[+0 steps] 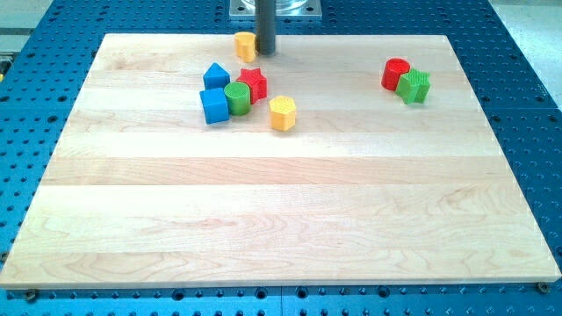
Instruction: Place the heart at the top left corner of the board
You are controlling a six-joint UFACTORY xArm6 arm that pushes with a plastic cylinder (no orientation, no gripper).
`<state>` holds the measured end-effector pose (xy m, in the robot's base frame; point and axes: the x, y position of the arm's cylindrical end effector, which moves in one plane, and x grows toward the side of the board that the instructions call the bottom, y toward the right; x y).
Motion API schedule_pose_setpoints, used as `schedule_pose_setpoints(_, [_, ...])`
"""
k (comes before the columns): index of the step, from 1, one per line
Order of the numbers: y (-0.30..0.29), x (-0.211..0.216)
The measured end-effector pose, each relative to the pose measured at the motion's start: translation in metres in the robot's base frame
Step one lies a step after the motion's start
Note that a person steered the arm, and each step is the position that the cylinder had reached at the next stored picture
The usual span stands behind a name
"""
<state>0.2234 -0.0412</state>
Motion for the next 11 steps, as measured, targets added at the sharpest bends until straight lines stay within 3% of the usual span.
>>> schedule_pose_setpoints(4, [-0.132,0.027])
schedule_pose_setpoints(5, [-0.107,0.042])
schedule_pose_setpoints(8, [-0.170,0.068])
schedule_pose_setpoints(11, [-0.181,0.049])
